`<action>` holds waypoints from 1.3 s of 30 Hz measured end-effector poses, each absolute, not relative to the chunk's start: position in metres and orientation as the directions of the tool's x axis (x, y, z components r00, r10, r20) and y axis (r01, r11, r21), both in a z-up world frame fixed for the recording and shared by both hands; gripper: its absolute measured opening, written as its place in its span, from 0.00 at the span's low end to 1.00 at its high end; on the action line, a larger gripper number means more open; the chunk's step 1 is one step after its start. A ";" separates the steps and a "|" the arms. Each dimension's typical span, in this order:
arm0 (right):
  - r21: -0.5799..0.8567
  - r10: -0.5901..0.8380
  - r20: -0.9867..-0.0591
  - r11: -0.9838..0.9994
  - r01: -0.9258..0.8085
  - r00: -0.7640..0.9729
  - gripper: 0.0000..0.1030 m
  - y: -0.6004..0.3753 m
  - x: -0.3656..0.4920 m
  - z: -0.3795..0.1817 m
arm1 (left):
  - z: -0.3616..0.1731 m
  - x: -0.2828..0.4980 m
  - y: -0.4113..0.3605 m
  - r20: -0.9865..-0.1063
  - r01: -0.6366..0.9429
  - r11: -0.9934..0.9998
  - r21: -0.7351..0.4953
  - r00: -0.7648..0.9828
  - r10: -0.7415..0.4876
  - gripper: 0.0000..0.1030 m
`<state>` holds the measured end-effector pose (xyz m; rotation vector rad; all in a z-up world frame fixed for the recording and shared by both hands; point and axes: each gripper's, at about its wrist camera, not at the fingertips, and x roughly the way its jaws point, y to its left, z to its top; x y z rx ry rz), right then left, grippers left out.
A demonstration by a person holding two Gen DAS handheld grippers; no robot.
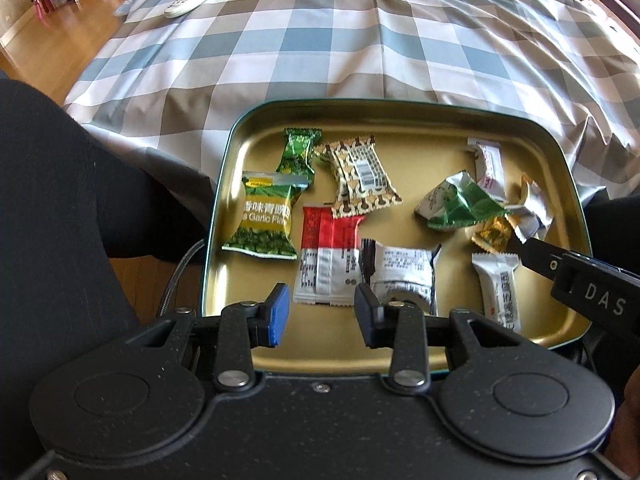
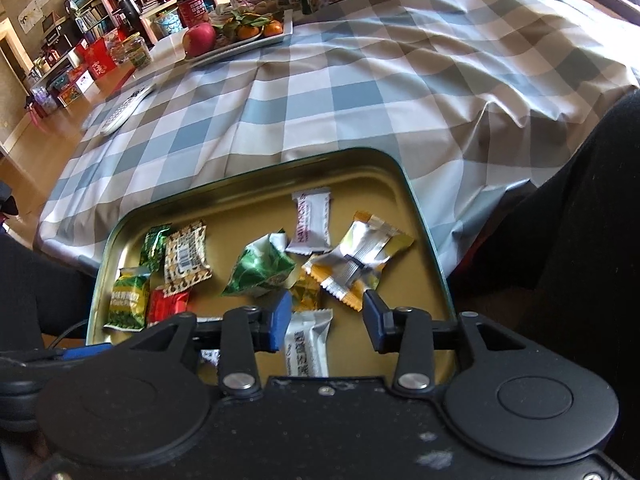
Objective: Organize snacks
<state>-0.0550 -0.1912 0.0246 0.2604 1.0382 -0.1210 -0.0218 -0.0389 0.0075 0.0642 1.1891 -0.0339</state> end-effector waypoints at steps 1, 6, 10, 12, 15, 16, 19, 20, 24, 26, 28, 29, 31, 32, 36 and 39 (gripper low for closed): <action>0.163 0.031 -0.865 0.961 0.222 0.501 0.43 -0.191 -0.056 0.024 | 0.007 -0.023 -0.039 -0.928 0.061 0.998 0.030 0.373 0.005 0.45; 0.153 0.033 -0.868 0.967 0.203 0.496 0.47 -0.185 -0.062 0.021 | 0.008 -0.027 -0.038 -0.919 0.055 0.998 0.035 0.394 0.011 0.45; 0.131 0.018 -0.860 0.973 0.188 0.510 0.51 -0.182 -0.065 0.022 | 0.008 -0.028 -0.037 -0.912 0.044 0.998 0.036 0.410 0.015 0.45; 0.133 0.019 -0.860 0.973 0.188 0.509 0.51 -0.182 -0.065 0.021 | 0.006 -0.027 -0.036 -0.913 0.038 0.999 0.029 0.408 0.011 0.45; 0.143 0.026 -0.866 0.970 0.197 0.499 0.51 -0.184 -0.063 0.018 | 0.004 -0.026 -0.034 -0.917 0.035 0.999 0.019 0.400 0.004 0.45; 0.145 0.028 -0.867 0.969 0.198 0.497 0.51 -0.185 -0.062 0.018 | 0.003 -0.026 -0.034 -0.918 0.036 0.999 0.019 0.396 0.004 0.45; 0.142 0.028 -0.869 0.970 0.195 0.494 0.52 -0.183 -0.061 0.016 | -0.001 -0.026 -0.035 -0.922 0.043 0.999 0.020 0.386 0.002 0.45; 0.139 0.027 -0.870 0.972 0.192 0.492 0.52 -0.183 -0.060 0.016 | -0.002 -0.026 -0.035 -0.924 0.046 0.999 0.019 0.383 0.000 0.45; 0.127 0.020 -0.874 0.974 0.189 0.485 0.52 -0.180 -0.059 0.014 | -0.004 -0.025 -0.034 -0.927 0.044 0.999 0.003 0.374 -0.014 0.45; 0.125 0.019 -0.876 0.974 0.189 0.482 0.53 -0.180 -0.059 0.014 | -0.005 -0.025 -0.033 -0.929 0.043 0.999 -0.007 0.369 -0.022 0.45; 0.123 0.018 -0.877 0.974 0.188 0.480 0.53 -0.180 -0.058 0.013 | -0.005 -0.025 -0.032 -0.930 0.043 0.999 -0.014 0.366 -0.029 0.45; 0.121 0.017 -0.878 0.975 0.187 0.479 0.53 -0.179 -0.058 0.013 | -0.005 -0.025 -0.033 -0.931 0.043 0.999 -0.012 0.365 -0.027 0.45; 0.117 0.015 -0.878 0.976 0.185 0.478 0.53 -0.179 -0.058 0.013 | -0.006 -0.025 -0.033 -0.931 0.045 0.999 -0.016 0.364 -0.031 0.45; 0.116 0.014 -0.878 0.976 0.184 0.478 0.53 -0.178 -0.058 0.013 | -0.006 -0.025 -0.032 -0.931 0.045 0.999 -0.017 0.364 -0.032 0.45; 0.110 0.010 -0.880 0.977 0.183 0.476 0.53 -0.178 -0.058 0.012 | -0.007 -0.024 -0.031 -0.933 0.041 0.999 -0.023 0.359 -0.036 0.45; 0.106 0.008 -0.880 0.978 0.181 0.475 0.53 -0.177 -0.058 0.012 | -0.008 -0.023 -0.031 -0.936 0.039 0.999 -0.028 0.350 -0.040 0.45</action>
